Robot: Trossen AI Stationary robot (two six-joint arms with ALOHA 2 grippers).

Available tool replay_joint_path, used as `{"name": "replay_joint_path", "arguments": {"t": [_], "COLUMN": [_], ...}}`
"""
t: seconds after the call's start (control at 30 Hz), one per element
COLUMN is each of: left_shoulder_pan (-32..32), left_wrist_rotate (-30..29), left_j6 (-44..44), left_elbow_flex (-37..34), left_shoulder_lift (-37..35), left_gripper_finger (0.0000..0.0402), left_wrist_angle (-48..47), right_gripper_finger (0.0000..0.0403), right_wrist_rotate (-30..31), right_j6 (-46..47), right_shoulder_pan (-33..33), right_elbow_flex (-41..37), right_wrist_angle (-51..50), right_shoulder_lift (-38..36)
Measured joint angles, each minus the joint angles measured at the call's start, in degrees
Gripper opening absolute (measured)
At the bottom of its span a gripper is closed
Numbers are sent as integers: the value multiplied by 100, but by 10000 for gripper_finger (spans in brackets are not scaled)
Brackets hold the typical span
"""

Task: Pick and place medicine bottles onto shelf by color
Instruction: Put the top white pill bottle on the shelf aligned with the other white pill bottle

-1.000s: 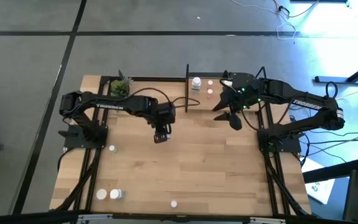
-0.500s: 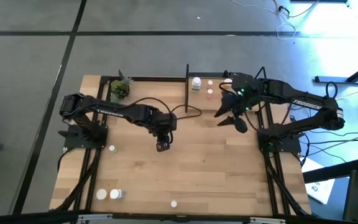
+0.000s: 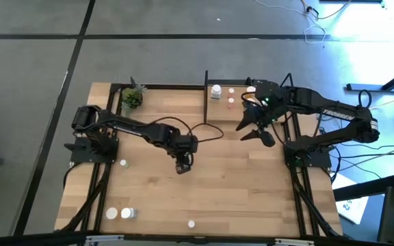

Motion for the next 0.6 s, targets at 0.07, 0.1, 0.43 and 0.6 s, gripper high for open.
{"name": "replay_joint_path", "arguments": {"t": [0.07,0.1,0.43,0.6], "left_shoulder_pan": [-45,-60,-185,-176], "left_wrist_rotate": [-17,-35,-209,-489], "left_j6": [-30,-82,-178,-281], "left_elbow_flex": [-10,13,-5,-5], "left_shoulder_lift": [14,57,127,127], "left_gripper_finger": [186,186,186,186], "left_wrist_angle": [36,172,134,131], "right_gripper_finger": [205,205,205,205], "right_wrist_rotate": [1,11,46,46], "right_j6": [-83,-83,-77,-77], "right_shoulder_pan": [-1,-1,-1,-1], "right_elbow_flex": [0,0,0,0], "right_wrist_angle": [23,21,26,26], "right_shoulder_lift": [-3,-1,-1,-1]}}
